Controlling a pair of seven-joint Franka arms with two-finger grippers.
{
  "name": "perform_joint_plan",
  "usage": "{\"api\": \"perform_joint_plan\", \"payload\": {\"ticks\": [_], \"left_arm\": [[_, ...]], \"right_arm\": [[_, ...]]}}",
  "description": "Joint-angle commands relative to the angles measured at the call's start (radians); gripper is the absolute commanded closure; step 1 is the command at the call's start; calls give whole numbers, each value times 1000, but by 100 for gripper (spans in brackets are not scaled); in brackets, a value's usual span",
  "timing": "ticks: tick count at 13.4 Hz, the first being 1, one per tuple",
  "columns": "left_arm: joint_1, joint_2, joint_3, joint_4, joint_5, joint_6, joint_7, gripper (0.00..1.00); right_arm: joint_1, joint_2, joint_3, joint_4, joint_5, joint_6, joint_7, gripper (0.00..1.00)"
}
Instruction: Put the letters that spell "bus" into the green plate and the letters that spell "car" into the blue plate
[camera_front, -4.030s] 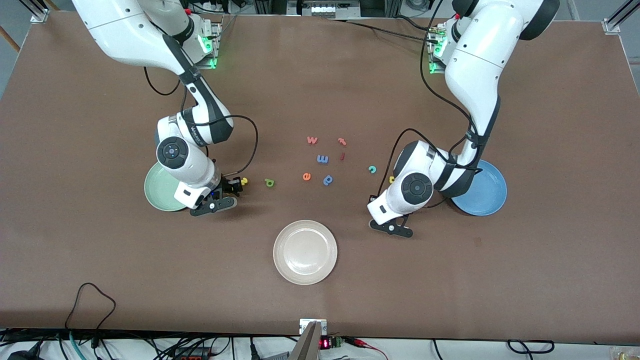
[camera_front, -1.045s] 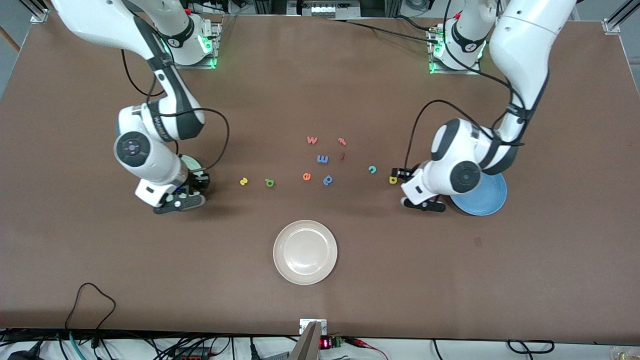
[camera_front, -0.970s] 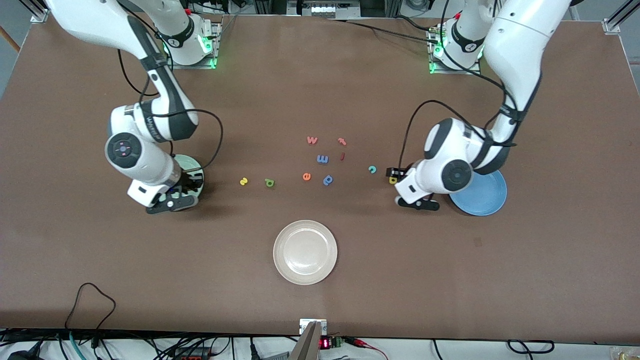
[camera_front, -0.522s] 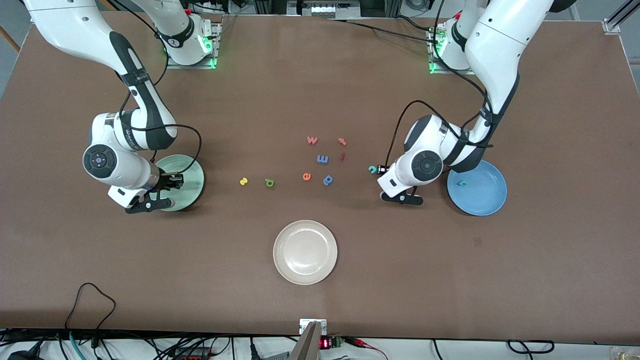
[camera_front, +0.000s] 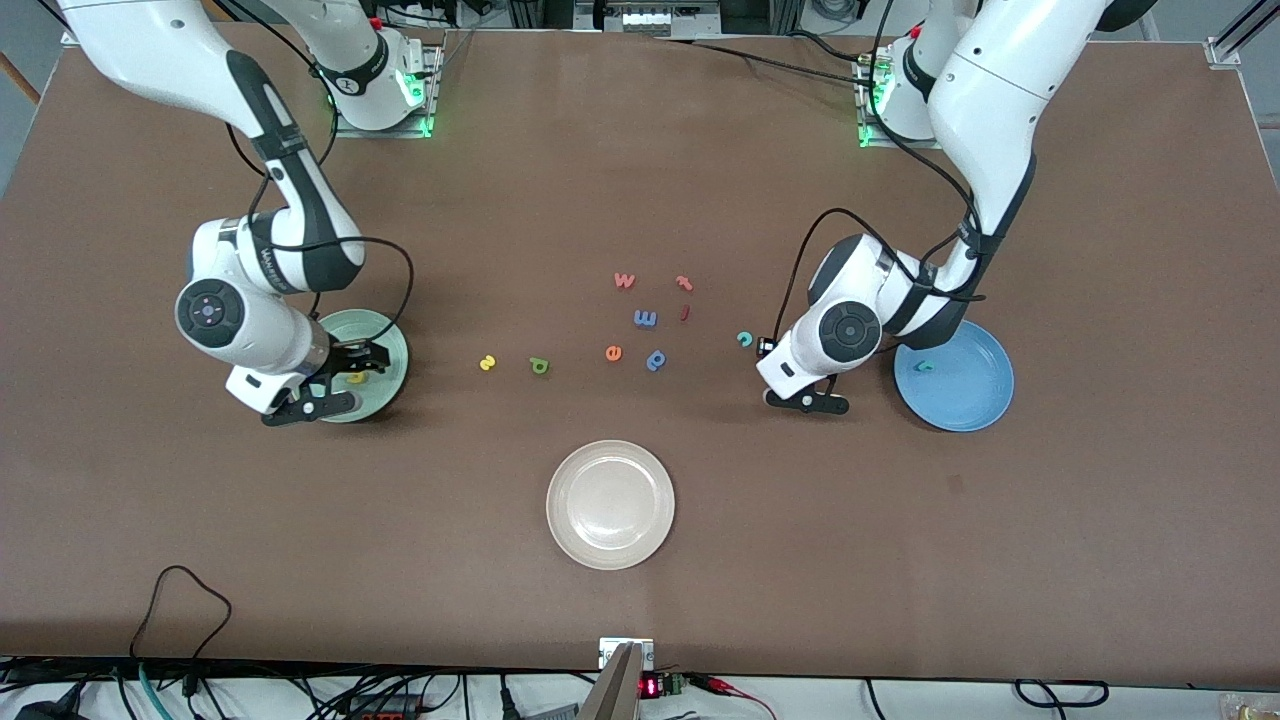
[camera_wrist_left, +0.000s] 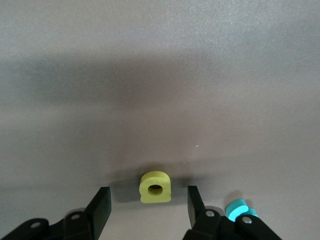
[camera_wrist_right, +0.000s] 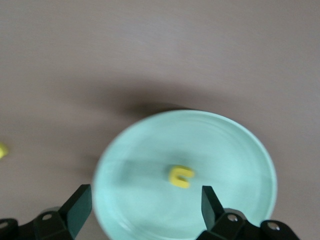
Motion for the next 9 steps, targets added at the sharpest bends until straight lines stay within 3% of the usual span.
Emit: {"api": "perform_joint_plan", "payload": {"ticks": [1,4,5,7,9], "left_arm": [[0,9,3,0,21,24,-16,40],[1,6,3,0,22,20,-16,83],[1,3,3,0,22,18,-16,93],[4,-5,3,-2,22,6,-14,99],[55,-62,3,4,24,-89,4,99]], "right_arm": [[74,-14,3,-15,0,1,61,36],[160,1,3,-13,8,10,66,44],[180,12,3,-12,9,16,72,44],[211,35,3,-12,9,30,81,44],[231,58,3,-13,11,67,81,45]]}}
